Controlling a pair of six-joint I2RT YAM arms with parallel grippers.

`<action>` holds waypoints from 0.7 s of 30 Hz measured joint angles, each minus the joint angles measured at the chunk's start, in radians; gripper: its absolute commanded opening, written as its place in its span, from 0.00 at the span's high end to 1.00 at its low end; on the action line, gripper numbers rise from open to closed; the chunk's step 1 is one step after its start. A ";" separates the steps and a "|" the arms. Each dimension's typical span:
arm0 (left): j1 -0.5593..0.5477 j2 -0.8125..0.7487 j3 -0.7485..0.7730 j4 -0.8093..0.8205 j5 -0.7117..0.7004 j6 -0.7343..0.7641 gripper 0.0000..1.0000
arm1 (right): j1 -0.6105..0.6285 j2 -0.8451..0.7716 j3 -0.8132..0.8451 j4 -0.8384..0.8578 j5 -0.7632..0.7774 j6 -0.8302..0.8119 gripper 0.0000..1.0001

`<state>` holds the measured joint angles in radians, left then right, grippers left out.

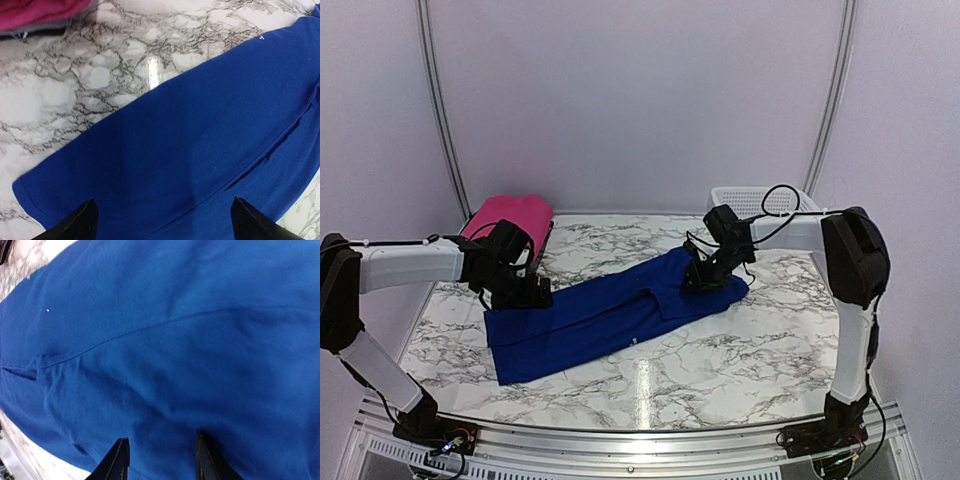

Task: Fold and stack the mixed laundry pile
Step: Rotate the rectangle-folded T-shirt at the center of the board.

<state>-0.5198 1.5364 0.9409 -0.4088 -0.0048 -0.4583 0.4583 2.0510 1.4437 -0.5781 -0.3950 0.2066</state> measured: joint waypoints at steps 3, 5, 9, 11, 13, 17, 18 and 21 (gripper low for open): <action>-0.004 0.015 0.056 -0.037 -0.027 0.064 0.26 | 0.000 -0.037 0.023 -0.038 0.055 -0.008 0.56; -0.006 0.042 0.104 -0.048 -0.037 0.108 0.37 | 0.000 -0.098 0.002 -0.060 0.079 -0.008 0.58; -0.010 0.122 0.176 -0.066 -0.042 0.174 0.45 | 0.000 -0.236 -0.064 -0.081 0.092 0.011 0.60; -0.012 0.156 0.182 -0.072 -0.042 0.187 0.48 | 0.000 -0.252 -0.091 -0.075 0.089 0.025 0.60; -0.013 0.182 0.183 -0.082 -0.041 0.197 0.52 | 0.000 -0.232 -0.116 -0.067 0.084 0.040 0.60; -0.016 0.210 0.167 -0.099 -0.040 0.209 0.57 | 0.001 -0.132 -0.123 -0.049 0.076 0.063 0.61; -0.016 0.210 0.158 -0.100 -0.040 0.208 0.59 | 0.001 -0.101 -0.119 -0.043 0.074 0.064 0.61; -0.017 0.210 0.115 -0.102 -0.040 0.193 0.63 | -0.002 -0.041 -0.063 -0.039 0.069 0.062 0.61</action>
<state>-0.5365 1.7462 1.0557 -0.5110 -0.0448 -0.2657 0.4568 2.0102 1.3808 -0.6174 -0.3260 0.2687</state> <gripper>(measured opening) 0.405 0.391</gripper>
